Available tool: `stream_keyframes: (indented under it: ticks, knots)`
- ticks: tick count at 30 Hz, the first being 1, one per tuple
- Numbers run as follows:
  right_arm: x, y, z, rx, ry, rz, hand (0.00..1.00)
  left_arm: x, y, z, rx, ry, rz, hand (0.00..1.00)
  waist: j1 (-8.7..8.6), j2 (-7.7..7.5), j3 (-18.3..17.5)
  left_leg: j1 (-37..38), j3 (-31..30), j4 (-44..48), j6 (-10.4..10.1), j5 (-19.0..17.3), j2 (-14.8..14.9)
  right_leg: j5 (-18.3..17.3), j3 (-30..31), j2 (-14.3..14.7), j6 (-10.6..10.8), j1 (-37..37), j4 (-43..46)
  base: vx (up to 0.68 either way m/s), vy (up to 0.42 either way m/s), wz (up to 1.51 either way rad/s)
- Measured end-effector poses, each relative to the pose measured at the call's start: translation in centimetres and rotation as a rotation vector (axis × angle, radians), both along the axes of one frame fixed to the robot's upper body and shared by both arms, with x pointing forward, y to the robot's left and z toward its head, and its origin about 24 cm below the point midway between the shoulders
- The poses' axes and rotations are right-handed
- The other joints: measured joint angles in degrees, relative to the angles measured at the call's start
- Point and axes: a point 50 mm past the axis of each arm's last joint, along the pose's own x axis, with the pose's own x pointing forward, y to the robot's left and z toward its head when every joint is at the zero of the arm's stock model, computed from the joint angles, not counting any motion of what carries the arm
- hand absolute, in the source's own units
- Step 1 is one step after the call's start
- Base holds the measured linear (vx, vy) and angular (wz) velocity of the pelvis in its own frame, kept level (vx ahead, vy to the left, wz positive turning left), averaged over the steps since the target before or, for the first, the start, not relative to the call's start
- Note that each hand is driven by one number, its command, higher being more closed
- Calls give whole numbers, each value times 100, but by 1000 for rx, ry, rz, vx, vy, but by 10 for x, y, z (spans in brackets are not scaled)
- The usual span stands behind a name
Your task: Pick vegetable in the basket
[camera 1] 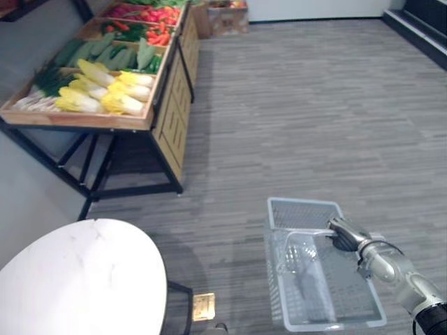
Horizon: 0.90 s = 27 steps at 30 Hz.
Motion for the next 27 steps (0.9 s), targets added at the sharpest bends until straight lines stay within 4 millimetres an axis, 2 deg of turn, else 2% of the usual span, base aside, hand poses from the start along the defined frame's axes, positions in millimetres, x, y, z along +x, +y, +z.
stream_keyframes:
  ticks: [2,4,5,7,8,9,10,11,12,14,15,17,19,20,21,22,23,24,26,27]
  knots:
    - [-1,0,-1,-1,5,-3,100,1,0,0,0,-1,-5,0,-20,-10,-1,-2,33,28,0,-99,-34,-9,49,-20,-25,-46,29,17,43,-27]
    - [-5,-4,-5,-5,23,-22,100,4,-3,0,-1,-2,-37,0,-30,-5,3,-4,-83,223,142,-323,-127,-179,79,-11,-297,-177,505,81,72,-16]
    - [-7,-5,-7,-6,30,-29,100,5,-3,0,-1,-2,-42,0,-48,15,9,18,-150,253,170,-345,-130,-210,60,8,-352,-219,747,45,41,-2]
    - [-11,-7,-11,4,41,-55,100,8,-3,0,2,-6,-80,0,-70,20,41,179,-189,301,258,-437,-116,-216,-182,50,-437,-723,2203,27,42,11]
    - [-12,-7,-12,19,38,-75,100,9,1,1,9,-13,-94,0,-76,-65,110,365,-212,307,334,-505,-156,-176,-228,22,-724,-861,2836,50,68,14]
    - [-12,-7,-11,25,34,-81,100,9,2,2,12,-13,-101,0,-78,-88,127,447,-234,305,364,-526,-182,-127,-276,-12,-809,-897,3055,76,69,24]
    - [-13,-9,-9,45,17,-104,100,10,5,2,15,-13,-113,0,-98,-157,161,571,-347,291,477,-575,-220,59,-423,-127,-1085,-1047,3543,63,35,22]
    - [-13,-8,-8,52,11,-109,100,10,6,3,17,-14,-115,0,-107,-180,184,618,-360,268,510,-584,-233,167,-447,-143,-1232,-1173,3747,76,52,19]
    - [-12,-7,-8,65,5,-111,100,13,6,3,18,-18,-117,0,-114,-174,215,691,-367,204,576,-599,-234,-70,-629,-174,-1005,-1334,3802,113,61,5]
    - [-11,-6,-7,82,-6,-111,100,17,7,3,21,-25,-121,0,-132,-159,241,699,-476,146,609,-637,-170,-201,-1030,-57,-935,-1452,3244,166,34,18]
    - [-11,-6,-6,82,-9,-111,100,19,7,4,21,-30,-122,0,-159,-151,246,716,-513,95,607,-639,-157,-181,-1079,5,-906,-1477,2980,198,-38,41]
    - [-10,-8,-5,82,-14,-122,100,29,4,4,23,-49,-149,0,-270,-103,325,934,-675,-134,556,-688,-131,96,-1110,145,-565,-1467,1626,321,-130,45]
    - [-9,-14,-1,84,-33,-145,100,36,2,5,24,-66,-164,0,-293,-126,398,1149,-729,-258,488,-767,-138,244,-1102,121,-366,-1447,835,385,-223,39]
    - [-8,-16,1,85,-44,-156,100,39,4,7,31,-76,-172,0,-341,-197,419,1323,-840,-335,381,-909,-158,262,-1100,49,-329,-1448,472,436,-318,61]
    - [-8,-23,3,79,-54,-183,100,39,4,7,32,-76,-170,0,-387,-125,438,1493,-1013,-422,313,-1061,-30,846,-1135,115,-312,-1465,787,450,-332,62]
    - [-8,-27,4,73,-57,-205,100,41,-1,6,20,-82,-169,0,-378,4,435,1511,-1059,-436,328,-1090,83,839,-1177,227,-311,-1563,1036,464,-308,42]
    - [-6,-34,8,68,-69,-245,100,48,-9,6,-5,-104,-172,0,-348,281,368,1461,-1261,-345,295,-971,247,502,-1258,373,-485,-1790,1502,468,-292,21]
    - [-3,-37,10,65,-76,-264,100,52,-15,6,-20,-117,-166,0,-361,369,365,1337,-1453,-136,166,-736,325,331,-1368,416,-674,-1890,1888,550,-339,17]
    - [-5,-41,11,64,-77,-283,100,53,-14,6,-20,-119,-162,0,-380,378,363,1218,-1637,208,97,-405,357,46,-1498,422,-850,-1850,2173,492,-297,20]
    - [-6,-44,14,63,-92,-294,100,54,-14,6,-20,-124,-145,0,-389,371,360,1055,-1786,751,70,28,326,-200,-1627,436,-906,-1620,2194,436,-238,20]
